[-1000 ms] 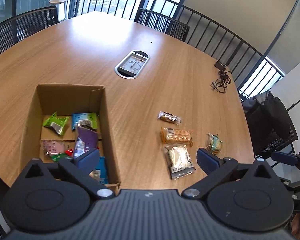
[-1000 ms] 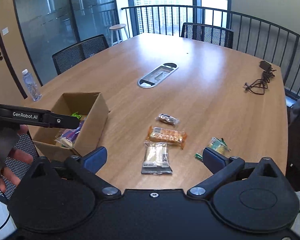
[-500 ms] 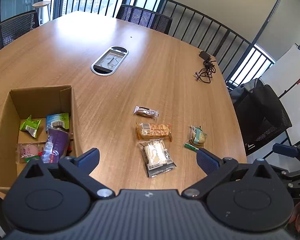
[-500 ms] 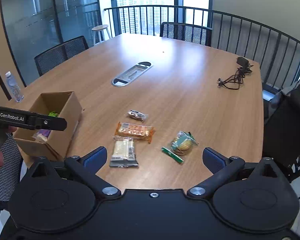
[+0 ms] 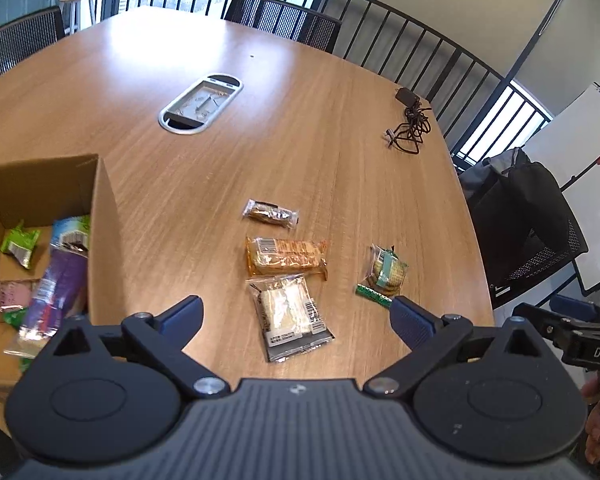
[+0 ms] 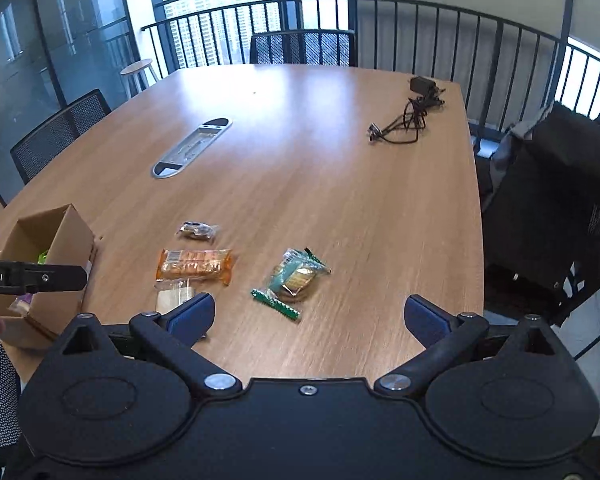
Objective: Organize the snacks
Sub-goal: 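Withdraw both grippers from the box toward the remaining snacks, then grasp the white bread pack with the left gripper while the right gripper grasps the clear cookie pack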
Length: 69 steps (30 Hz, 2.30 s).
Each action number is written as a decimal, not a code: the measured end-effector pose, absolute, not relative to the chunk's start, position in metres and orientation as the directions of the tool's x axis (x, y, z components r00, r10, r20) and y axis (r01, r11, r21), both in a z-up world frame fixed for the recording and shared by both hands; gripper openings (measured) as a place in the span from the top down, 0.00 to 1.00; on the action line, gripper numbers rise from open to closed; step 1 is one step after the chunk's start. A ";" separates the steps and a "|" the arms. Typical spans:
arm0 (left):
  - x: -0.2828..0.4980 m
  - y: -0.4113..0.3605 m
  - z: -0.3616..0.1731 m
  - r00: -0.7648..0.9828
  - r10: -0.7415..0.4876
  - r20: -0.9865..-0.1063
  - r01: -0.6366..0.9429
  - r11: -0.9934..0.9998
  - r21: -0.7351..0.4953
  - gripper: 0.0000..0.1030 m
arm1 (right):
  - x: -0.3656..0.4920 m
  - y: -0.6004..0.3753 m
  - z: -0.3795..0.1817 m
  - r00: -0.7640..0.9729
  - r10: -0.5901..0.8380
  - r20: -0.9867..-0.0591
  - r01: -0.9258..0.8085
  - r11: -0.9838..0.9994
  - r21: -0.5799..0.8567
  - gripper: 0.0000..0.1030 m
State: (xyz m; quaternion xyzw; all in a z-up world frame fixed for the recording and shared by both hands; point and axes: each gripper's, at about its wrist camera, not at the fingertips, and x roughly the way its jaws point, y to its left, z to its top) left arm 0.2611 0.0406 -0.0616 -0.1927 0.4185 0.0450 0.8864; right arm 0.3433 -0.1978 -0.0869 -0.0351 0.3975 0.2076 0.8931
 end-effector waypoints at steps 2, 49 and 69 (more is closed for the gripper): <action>0.267 0.039 -0.069 0.642 -0.077 -0.763 -0.251 0.919 -0.304 0.03 | 0.348 -0.200 -0.094 0.592 0.350 -0.726 -0.387 0.914 0.124 0.02; 0.316 0.023 -0.146 0.524 0.016 -0.851 -0.375 0.902 -0.214 0.58 | 0.391 -0.156 -0.157 0.561 0.298 -0.772 -0.365 0.927 0.092 0.00; 0.293 0.062 -0.091 0.641 0.086 -0.763 -0.390 0.893 -0.227 0.59 | 0.429 -0.125 -0.209 0.542 0.244 -0.804 -0.257 0.959 0.117 0.00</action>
